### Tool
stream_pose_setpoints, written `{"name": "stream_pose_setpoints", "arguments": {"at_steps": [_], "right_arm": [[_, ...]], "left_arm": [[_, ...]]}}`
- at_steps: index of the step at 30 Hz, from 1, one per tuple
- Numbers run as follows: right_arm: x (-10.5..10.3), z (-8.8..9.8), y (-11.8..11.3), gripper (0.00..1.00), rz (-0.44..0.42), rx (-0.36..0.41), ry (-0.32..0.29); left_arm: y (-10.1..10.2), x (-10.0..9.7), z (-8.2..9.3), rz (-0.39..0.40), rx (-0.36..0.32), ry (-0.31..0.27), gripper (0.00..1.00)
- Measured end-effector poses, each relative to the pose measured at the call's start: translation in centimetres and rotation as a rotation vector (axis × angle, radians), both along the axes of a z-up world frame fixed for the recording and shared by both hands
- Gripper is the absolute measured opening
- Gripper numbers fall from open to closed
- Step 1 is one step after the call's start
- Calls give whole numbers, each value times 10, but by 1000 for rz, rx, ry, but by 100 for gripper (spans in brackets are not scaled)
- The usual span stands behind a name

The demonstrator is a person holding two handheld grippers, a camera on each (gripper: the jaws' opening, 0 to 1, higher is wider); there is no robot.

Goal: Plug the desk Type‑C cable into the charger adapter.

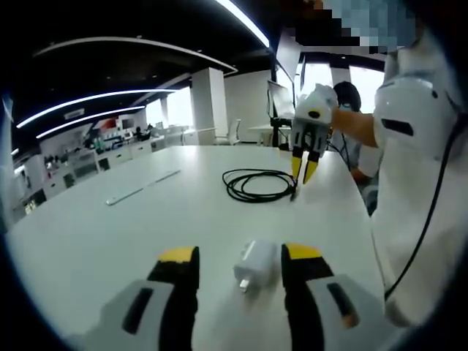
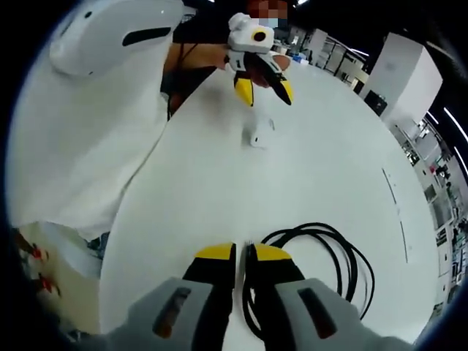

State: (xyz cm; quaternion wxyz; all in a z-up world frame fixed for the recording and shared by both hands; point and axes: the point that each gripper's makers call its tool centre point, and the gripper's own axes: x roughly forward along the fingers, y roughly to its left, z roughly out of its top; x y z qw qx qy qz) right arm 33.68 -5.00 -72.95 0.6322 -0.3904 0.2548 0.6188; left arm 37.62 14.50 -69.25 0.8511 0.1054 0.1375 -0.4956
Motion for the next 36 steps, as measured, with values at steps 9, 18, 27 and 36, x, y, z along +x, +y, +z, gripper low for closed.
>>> {"name": "stream_pose_setpoints", "arguments": {"at_steps": [9,18,27,36], "right_arm": [[2,-4,2,7,4,-1,5],[3,-5,6,7,11,-2,4],[7,-10,10,7,16,-13,6],[8,-10,12,7,24,-12,13]], "left_arm": [[2,-1,0,7,-1,1,44],[3,-1,0,9,0,-1,44],[6,-2,0,16,-3,0,44],[9,-1,0,22,-3,-2,44]]}}
